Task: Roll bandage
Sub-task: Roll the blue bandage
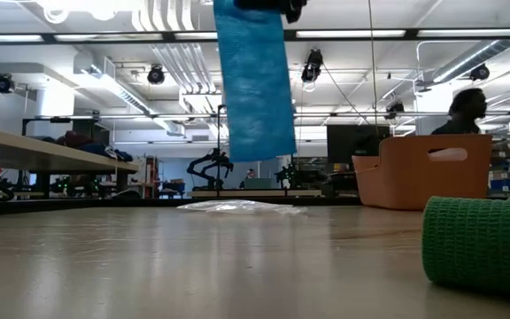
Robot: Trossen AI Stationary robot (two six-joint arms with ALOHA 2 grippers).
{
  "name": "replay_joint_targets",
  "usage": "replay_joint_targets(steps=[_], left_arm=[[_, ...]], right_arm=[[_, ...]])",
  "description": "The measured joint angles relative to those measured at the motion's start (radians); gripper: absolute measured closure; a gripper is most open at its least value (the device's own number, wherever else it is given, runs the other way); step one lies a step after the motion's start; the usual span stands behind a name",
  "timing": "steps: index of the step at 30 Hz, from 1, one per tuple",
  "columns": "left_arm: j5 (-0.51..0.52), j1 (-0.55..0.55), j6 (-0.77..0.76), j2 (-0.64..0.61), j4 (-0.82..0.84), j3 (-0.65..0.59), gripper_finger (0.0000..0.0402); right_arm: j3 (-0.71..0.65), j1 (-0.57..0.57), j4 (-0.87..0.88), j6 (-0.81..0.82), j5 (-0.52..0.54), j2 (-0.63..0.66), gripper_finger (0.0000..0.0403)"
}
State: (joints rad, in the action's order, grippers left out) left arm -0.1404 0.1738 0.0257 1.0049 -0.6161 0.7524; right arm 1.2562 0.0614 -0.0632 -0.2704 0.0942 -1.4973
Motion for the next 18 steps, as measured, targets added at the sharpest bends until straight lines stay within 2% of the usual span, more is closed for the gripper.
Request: replay_joint_targets(steps=[8,11,14,18], left_arm=[[0.027,0.000,0.044,-0.047,0.183,0.077,0.0400],[0.047,0.000,0.066,-0.060,0.190,0.089,0.0400],[0.127,0.000,0.092,-0.063,0.189,0.092,0.0400],[0.315,0.000,0.143,-0.049,0.183,0.092,0.0400]], right_arm=[[-0.018,-0.024,0.003,-0.008,-0.041,-0.009,0.0403],[-0.018,-0.033,-0.003,-0.025,-0.043,-0.004,0.0403],[-0.018,-0.033,-0.007,-0.016,-0.042,-0.006,0.0403],[-0.018,-0.037,-0.005,-0.014,-0.040,-0.010,0.0403]])
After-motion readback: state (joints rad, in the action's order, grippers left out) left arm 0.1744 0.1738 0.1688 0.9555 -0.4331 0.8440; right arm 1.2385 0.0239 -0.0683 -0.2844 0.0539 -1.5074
